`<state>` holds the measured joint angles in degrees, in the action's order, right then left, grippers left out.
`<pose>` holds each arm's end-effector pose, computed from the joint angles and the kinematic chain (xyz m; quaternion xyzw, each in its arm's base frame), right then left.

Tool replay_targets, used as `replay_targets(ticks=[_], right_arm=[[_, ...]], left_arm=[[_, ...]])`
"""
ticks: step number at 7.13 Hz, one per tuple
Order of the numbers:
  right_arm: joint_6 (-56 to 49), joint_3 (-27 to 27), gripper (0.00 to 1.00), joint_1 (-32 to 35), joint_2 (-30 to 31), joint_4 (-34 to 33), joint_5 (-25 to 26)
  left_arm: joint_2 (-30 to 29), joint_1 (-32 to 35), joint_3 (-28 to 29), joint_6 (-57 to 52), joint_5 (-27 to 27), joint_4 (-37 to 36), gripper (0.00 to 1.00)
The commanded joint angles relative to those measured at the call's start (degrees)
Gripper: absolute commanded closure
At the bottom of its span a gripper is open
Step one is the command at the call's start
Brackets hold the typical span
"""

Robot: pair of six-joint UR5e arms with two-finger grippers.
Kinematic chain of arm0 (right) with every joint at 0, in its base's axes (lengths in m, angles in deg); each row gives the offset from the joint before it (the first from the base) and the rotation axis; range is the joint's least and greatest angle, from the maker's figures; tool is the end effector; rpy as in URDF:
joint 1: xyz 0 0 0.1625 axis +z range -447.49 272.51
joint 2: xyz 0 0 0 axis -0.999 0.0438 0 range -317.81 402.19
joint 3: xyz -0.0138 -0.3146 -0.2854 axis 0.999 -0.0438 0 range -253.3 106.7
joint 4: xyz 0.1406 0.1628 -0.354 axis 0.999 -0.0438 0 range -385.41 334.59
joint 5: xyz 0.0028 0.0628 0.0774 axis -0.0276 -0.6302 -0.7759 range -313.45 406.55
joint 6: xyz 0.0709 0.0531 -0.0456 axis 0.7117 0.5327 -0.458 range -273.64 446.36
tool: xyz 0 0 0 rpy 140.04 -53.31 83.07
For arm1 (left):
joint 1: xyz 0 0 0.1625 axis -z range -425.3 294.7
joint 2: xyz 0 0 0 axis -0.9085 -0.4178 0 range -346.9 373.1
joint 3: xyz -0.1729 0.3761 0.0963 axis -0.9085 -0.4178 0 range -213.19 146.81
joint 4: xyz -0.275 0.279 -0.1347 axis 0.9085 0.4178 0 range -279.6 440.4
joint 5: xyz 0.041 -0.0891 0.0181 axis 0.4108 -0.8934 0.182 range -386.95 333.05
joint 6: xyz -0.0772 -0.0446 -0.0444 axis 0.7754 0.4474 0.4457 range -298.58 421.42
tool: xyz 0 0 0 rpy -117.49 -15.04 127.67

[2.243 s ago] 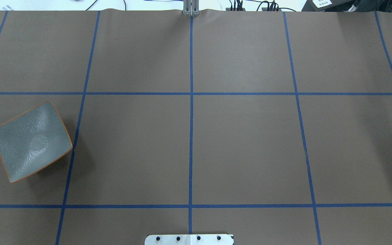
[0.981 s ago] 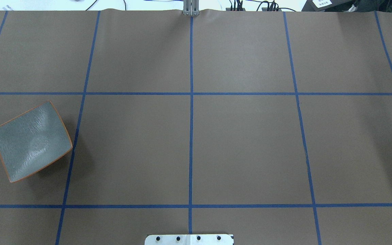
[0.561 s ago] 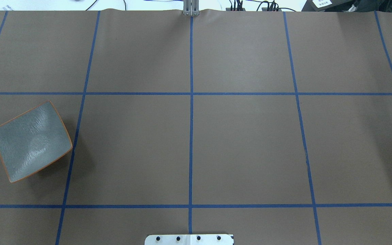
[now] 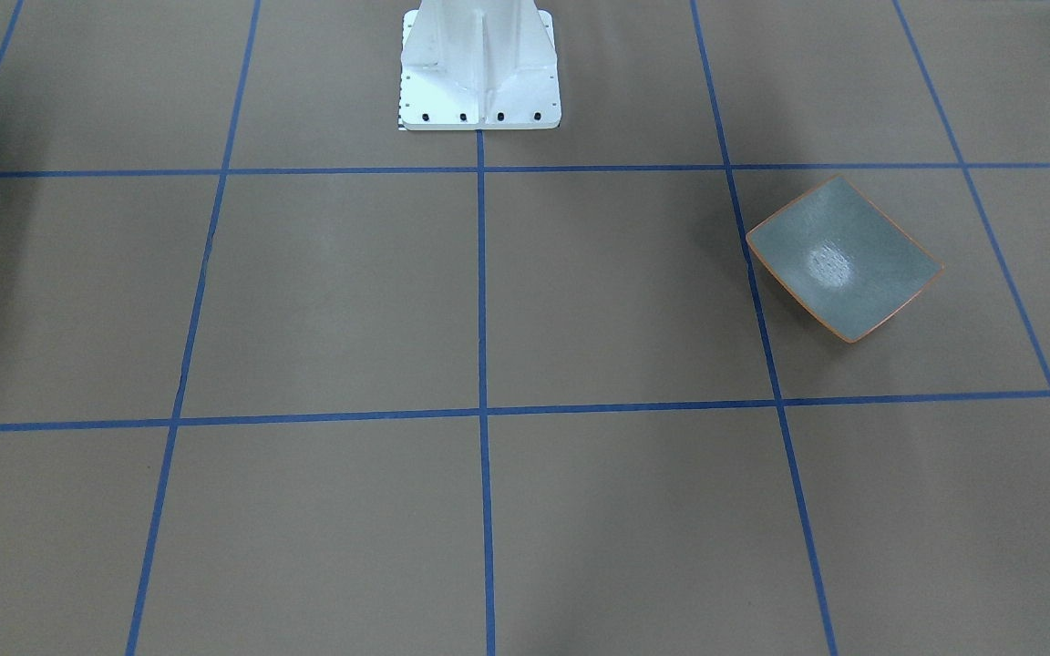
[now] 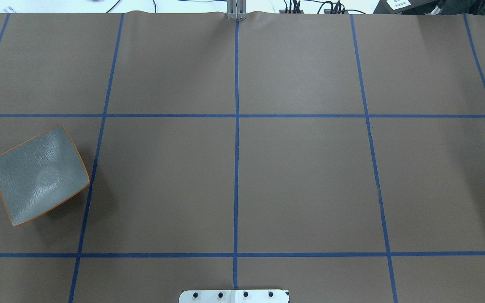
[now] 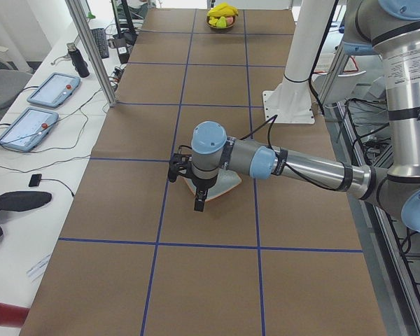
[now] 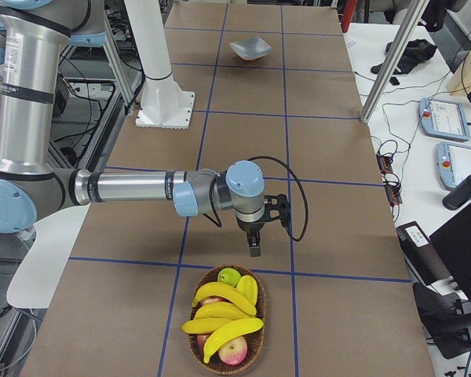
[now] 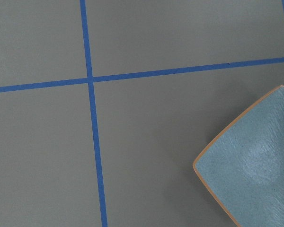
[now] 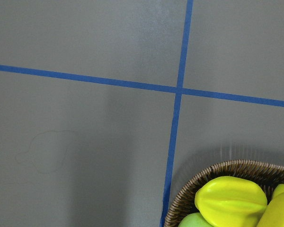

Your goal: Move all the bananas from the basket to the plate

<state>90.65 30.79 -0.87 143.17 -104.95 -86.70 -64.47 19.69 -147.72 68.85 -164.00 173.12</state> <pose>0.0399 -0.4277 0.6055 0.0850 -0.3725 -0.0362 0.9234 -0.0247 -0.4095 0.5353 0.0747 0.4063 0.0322 0.9101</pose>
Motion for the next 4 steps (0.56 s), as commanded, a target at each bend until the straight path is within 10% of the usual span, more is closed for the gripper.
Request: replay_targets(ticks=[1, 4], right_arm=[[0.4, 0.1, 0.00, 0.0, 1.1, 0.5, 1.5], [-0.3, 0.1, 0.00, 0.0, 3.6, 0.8, 5.9]], left_arm=[[0.1, 0.0, -0.1, 0.0, -0.1, 0.0, 0.00], [0.1, 0.0, -0.3, 0.1, -0.2, 0.0, 0.00]])
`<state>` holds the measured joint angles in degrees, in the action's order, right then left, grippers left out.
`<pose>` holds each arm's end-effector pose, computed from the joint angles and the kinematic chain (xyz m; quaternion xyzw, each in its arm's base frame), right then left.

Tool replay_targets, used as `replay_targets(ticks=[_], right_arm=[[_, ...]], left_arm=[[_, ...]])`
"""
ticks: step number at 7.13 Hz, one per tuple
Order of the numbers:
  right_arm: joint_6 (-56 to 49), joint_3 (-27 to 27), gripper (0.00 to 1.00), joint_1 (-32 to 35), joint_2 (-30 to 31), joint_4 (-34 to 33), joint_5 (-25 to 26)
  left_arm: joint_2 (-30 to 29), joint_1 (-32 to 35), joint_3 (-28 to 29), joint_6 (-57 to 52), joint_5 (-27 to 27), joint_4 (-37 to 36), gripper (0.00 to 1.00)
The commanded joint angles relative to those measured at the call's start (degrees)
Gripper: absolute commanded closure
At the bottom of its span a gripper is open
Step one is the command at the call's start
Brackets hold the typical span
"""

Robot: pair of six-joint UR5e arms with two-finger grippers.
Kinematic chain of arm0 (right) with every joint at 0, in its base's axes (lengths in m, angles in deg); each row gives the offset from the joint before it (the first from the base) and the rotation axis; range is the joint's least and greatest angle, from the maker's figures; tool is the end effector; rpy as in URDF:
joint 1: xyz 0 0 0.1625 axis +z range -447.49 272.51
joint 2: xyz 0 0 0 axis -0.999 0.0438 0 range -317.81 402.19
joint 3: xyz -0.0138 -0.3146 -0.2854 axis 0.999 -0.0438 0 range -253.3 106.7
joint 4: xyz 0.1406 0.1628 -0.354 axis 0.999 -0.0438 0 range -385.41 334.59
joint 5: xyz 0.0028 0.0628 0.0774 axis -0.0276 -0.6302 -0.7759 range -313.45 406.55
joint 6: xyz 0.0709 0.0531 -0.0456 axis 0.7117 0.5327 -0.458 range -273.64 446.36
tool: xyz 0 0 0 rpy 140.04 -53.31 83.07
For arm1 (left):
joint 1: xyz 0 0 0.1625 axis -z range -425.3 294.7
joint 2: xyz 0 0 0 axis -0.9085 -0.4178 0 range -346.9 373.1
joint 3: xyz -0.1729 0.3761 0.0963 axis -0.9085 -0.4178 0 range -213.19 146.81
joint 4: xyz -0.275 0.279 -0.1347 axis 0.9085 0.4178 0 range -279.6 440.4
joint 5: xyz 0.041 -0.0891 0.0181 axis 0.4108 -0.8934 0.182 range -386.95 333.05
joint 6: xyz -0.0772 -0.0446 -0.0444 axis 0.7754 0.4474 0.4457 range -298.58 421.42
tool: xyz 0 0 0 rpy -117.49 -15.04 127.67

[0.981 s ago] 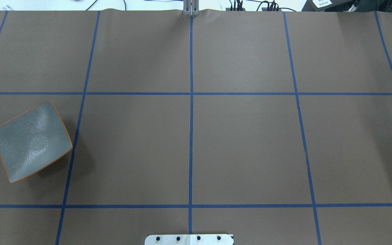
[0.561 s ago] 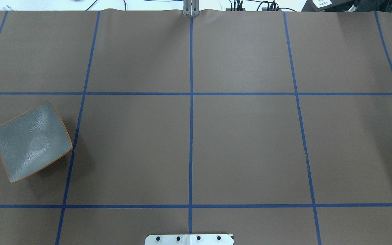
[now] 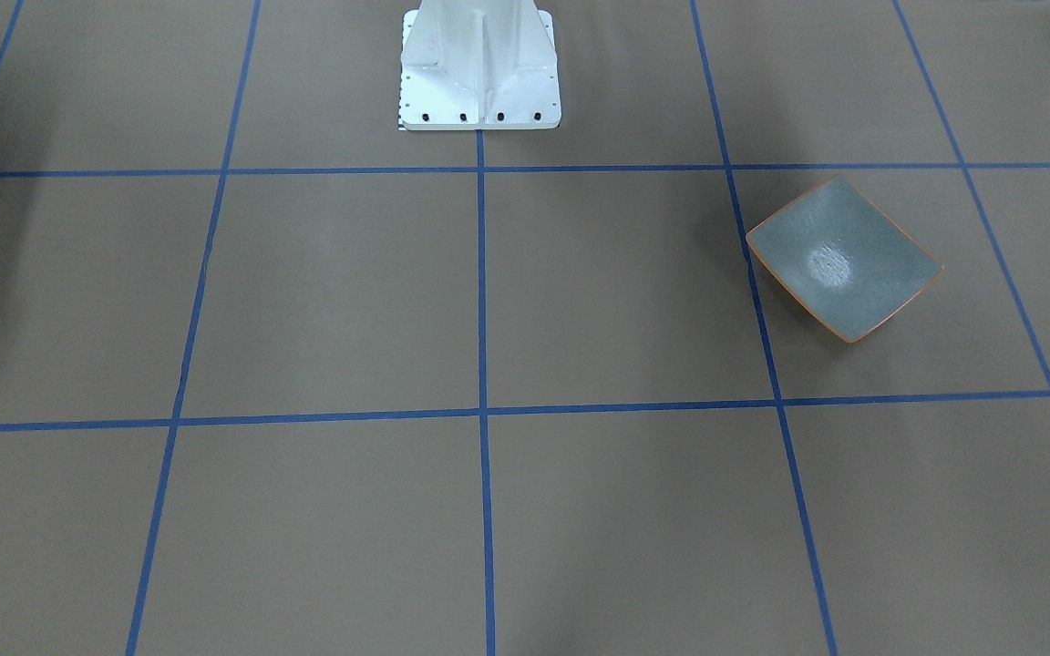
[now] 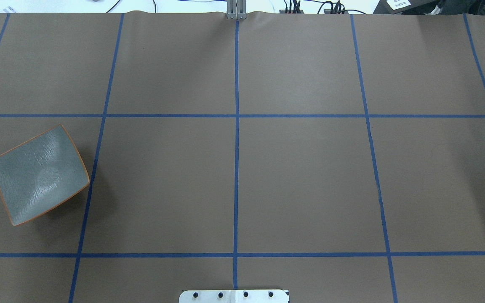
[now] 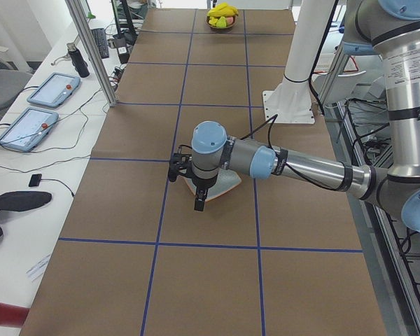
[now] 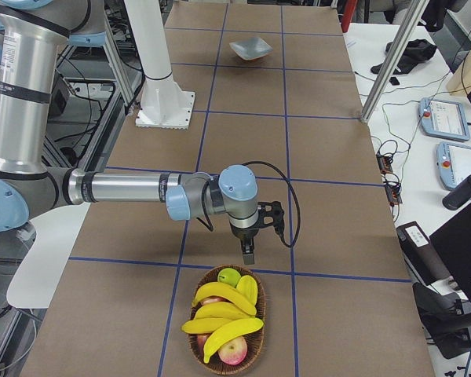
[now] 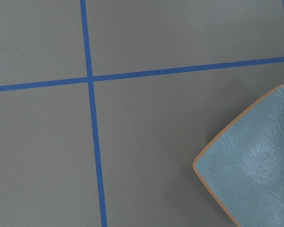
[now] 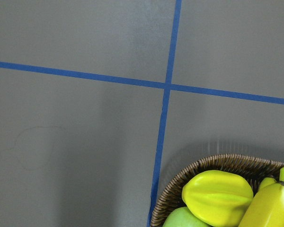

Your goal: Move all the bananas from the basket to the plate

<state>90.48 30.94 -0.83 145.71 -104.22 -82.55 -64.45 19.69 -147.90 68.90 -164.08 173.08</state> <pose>0.0467 -0.4097 0.6258 0.0758 -0.3385 -0.0284 0.9375 -0.0246 -0.4092 0.5339 0.0754 0.4070 0.0323 0.9097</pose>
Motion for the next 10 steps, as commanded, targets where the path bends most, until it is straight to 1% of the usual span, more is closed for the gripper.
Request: replay_targets(ticks=[1, 2, 3, 4, 5, 6, 7, 8, 10], right_arm=[[-0.2, 0.4, 0.00, 0.0, 2.4, 0.4, 2.4], [-0.2, 1.0, 0.00, -0.3, 4.6, 1.5, 2.5], [-0.5, 1.1, 0.00, -2.4, 8.1, 4.9, 5.4], [-0.6, 1.3, 0.01, -4.2, 9.9, 6.6, 7.7], [-0.5, 1.2, 0.01, -5.3, 10.7, 6.5, 9.4], [-0.3, 1.2, 0.01, -7.6, 11.4, 6.3, 12.9], [-0.1, 1.2, 0.01, -9.0, 12.4, 6.3, 14.8], [0.5, 1.2, 0.01, -12.2, 12.8, 5.8, 21.3], [4.2, 1.3, 0.01, -13.6, 12.8, 4.6, 20.7]], left_arm=[[0.0, 0.0, -0.1, 0.1, -0.1, 0.0, 0.00], [0.1, 0.1, -0.1, 0.1, -0.1, 0.0, 0.00], [0.2, 0.0, -0.1, 0.1, -1.0, -0.1, 0.00], [0.4, 0.1, -0.1, 0.1, -1.6, -0.1, 0.00], [0.5, 0.0, 0.0, 0.1, -1.7, -0.1, 0.00], [0.5, 0.0, 0.1, 1.9, -1.7, 0.0, 0.00], [0.4, 0.0, 0.0, 4.1, -1.7, 0.1, 0.00], [0.4, 0.0, 0.0, 4.1, -1.7, 0.1, 0.00], [0.4, 0.0, 0.0, 4.1, -1.7, 0.1, 0.00]])
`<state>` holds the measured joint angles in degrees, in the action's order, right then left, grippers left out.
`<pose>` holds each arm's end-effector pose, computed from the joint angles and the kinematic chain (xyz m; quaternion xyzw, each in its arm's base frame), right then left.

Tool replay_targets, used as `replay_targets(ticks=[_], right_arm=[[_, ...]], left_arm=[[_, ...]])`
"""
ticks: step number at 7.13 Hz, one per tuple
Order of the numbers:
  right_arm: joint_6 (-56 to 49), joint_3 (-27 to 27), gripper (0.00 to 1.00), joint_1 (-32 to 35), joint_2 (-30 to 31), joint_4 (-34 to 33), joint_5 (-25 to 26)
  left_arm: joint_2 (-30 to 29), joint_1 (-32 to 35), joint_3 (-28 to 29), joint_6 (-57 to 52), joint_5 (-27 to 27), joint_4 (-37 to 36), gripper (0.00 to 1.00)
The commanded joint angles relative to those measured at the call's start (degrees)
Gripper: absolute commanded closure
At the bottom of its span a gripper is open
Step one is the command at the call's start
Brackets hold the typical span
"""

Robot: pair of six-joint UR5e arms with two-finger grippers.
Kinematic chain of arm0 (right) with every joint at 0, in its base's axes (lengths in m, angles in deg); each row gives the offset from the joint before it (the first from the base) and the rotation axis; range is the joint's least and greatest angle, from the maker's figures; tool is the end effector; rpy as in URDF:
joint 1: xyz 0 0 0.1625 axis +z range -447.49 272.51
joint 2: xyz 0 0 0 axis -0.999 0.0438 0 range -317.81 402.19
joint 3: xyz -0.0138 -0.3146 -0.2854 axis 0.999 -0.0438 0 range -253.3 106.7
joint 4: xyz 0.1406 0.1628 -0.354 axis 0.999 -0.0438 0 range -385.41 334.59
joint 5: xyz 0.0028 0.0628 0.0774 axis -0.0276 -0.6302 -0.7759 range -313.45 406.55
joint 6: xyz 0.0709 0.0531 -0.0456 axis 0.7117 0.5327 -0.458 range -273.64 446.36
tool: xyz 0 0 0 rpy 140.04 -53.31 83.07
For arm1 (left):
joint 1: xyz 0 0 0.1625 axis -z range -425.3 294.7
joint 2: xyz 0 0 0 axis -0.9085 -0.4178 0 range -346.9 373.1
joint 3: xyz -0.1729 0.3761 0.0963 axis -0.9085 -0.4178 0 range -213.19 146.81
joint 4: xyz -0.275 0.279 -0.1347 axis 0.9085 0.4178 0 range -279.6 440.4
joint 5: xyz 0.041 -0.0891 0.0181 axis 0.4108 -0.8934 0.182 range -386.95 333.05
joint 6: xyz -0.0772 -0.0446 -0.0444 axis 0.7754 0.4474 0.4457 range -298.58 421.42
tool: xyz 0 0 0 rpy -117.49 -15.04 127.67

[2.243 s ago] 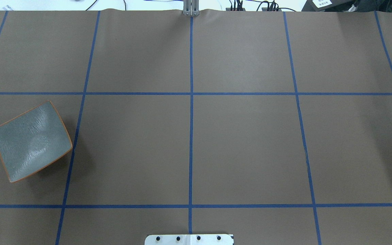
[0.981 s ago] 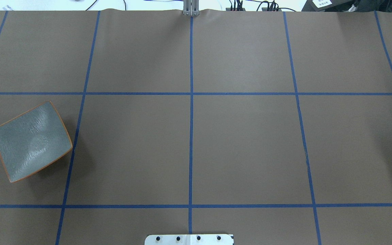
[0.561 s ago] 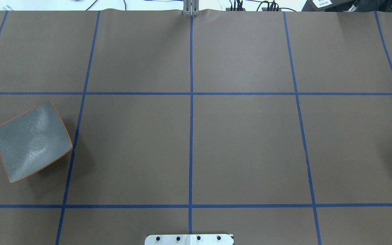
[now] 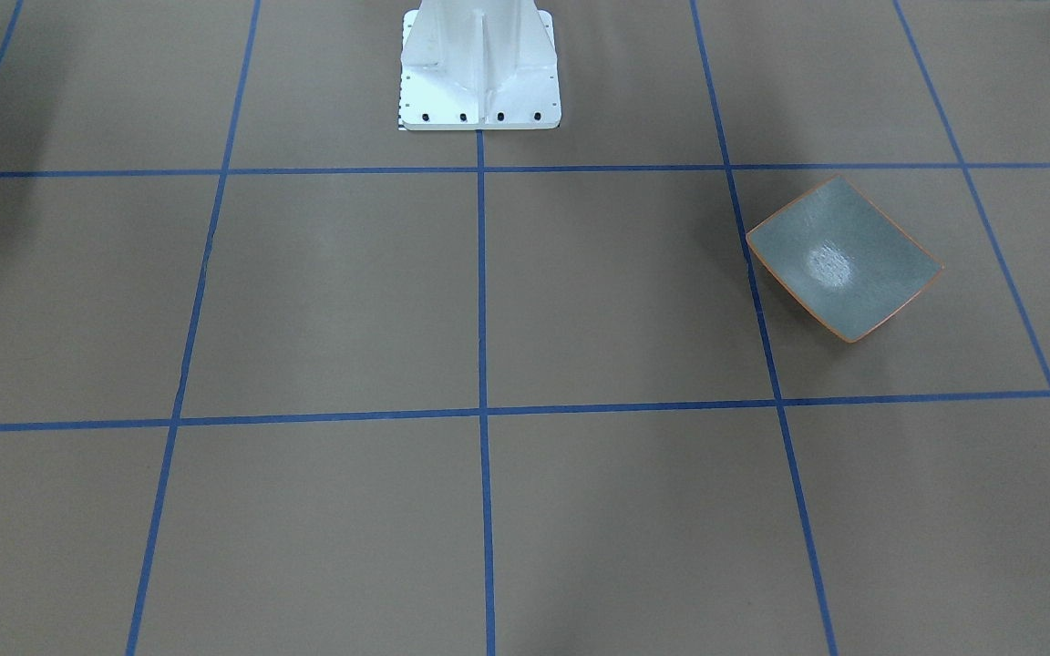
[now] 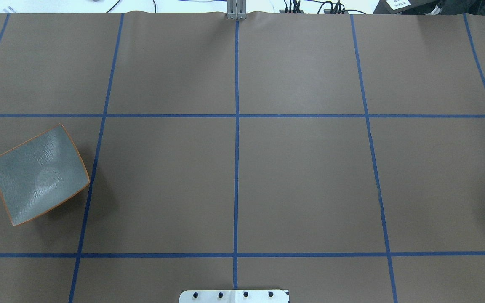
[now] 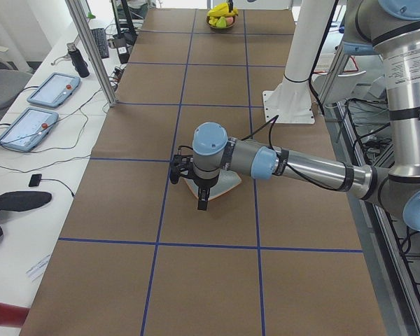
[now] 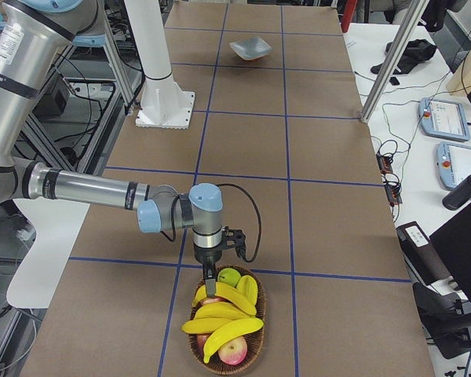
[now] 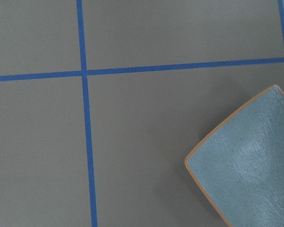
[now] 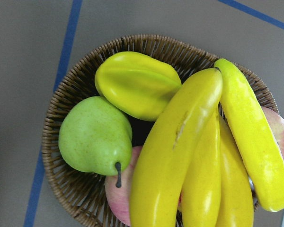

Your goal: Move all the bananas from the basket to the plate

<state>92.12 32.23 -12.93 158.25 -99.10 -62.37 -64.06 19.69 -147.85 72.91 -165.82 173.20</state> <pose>0.0155 -0.3234 0.6996 0.0186 -0.1705 -0.0914 0.9809 -0.0228 -0.4061 0.5346 0.0558 0.4227 0.0015 0.9046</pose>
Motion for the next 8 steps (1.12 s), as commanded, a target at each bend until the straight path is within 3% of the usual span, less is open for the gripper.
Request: replay_targets(ticks=[1, 2, 8], right_arm=[[4.3, -0.1, 0.01, -1.8, 0.2, -0.4, -1.2], [8.4, -0.1, 0.01, -2.0, 0.2, -0.1, -1.7], [10.9, -2.6, 0.01, -4.6, -0.6, 0.1, 0.0]], left_arm=[[0.0, -0.1, 0.0, 0.1, 0.0, 0.0, 0.00], [0.0, 0.0, 0.0, 0.1, 0.0, 0.0, 0.00], [0.0, 0.0, -0.1, 0.1, 0.0, 0.0, 0.00]])
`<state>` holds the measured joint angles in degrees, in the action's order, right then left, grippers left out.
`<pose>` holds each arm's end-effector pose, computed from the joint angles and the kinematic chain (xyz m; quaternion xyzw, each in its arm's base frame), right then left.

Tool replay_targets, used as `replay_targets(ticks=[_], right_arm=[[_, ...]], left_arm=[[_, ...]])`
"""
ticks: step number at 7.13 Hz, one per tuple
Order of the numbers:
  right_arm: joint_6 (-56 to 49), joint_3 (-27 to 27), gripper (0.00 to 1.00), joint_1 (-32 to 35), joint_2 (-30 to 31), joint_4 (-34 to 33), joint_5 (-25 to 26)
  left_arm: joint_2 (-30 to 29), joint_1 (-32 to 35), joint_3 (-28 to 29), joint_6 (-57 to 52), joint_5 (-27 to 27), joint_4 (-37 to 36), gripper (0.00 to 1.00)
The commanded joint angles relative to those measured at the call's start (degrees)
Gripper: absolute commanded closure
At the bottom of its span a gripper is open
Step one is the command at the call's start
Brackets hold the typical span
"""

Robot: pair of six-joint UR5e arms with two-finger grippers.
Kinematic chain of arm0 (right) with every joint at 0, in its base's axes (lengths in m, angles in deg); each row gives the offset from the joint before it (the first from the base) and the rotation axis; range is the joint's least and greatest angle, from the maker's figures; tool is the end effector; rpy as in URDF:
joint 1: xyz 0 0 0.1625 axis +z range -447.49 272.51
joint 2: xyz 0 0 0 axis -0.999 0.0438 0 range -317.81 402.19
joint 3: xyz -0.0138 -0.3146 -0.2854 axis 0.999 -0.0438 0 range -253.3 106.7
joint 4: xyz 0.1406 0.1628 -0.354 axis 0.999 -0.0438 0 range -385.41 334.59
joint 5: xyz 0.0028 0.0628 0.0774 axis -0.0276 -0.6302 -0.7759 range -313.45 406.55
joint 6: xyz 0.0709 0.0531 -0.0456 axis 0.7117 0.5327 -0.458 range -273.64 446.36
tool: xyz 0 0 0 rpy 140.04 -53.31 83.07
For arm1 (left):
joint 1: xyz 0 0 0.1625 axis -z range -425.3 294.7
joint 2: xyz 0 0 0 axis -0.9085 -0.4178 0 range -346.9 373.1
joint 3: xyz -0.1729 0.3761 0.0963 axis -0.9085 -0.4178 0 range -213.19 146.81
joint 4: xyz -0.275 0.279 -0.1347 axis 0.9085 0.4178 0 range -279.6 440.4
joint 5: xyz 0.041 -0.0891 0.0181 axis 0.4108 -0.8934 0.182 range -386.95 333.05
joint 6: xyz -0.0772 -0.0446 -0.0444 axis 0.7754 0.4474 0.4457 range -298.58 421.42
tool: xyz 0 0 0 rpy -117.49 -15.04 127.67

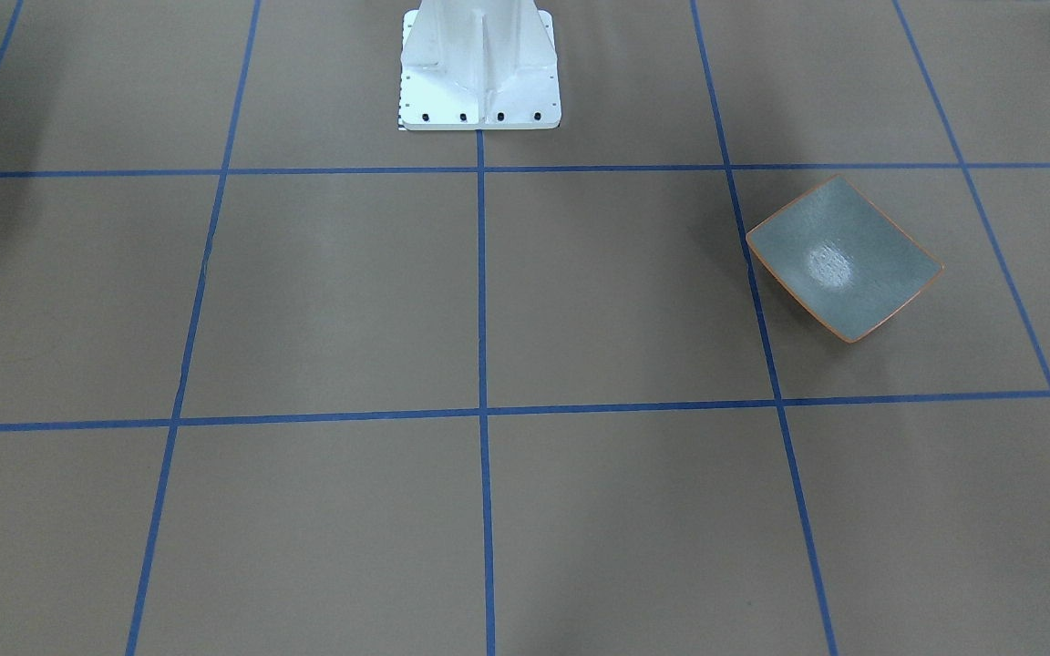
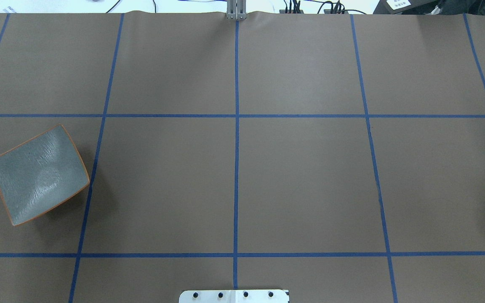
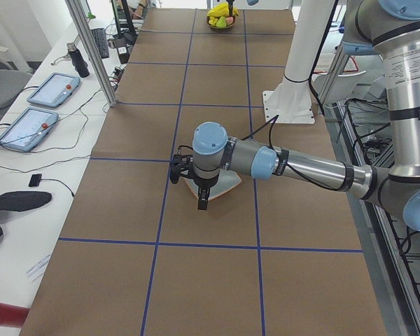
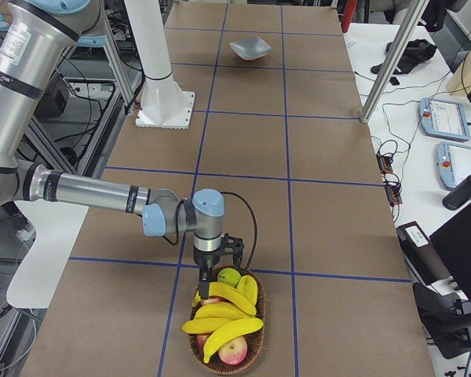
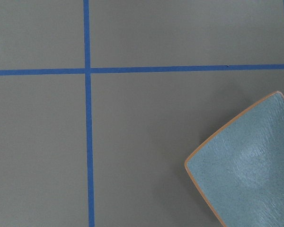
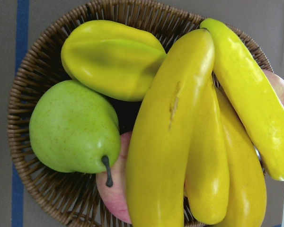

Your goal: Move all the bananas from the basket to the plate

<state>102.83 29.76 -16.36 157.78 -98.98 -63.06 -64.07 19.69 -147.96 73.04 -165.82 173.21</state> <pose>-0.0041 -0.3211 0.7177 -0.0198 -0.1723 -0.0264 0.9845 -0.0228 -0.4061 0.5336 0.0563 0.4228 0.0009 0.9045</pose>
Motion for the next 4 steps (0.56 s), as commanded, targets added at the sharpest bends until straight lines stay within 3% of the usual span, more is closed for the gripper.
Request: replay_targets(ticks=[1, 4], right_arm=[[0.1, -0.1, 0.01, -2.0, -0.5, 0.0, 1.8], [-0.1, -1.5, 0.03, -3.8, -1.2, 0.0, 3.4]], left_arm=[[0.0, 0.0, -0.1, 0.0, 0.0, 0.0, 0.00], [-0.1, 0.0, -0.1, 0.0, 0.0, -0.1, 0.00]])
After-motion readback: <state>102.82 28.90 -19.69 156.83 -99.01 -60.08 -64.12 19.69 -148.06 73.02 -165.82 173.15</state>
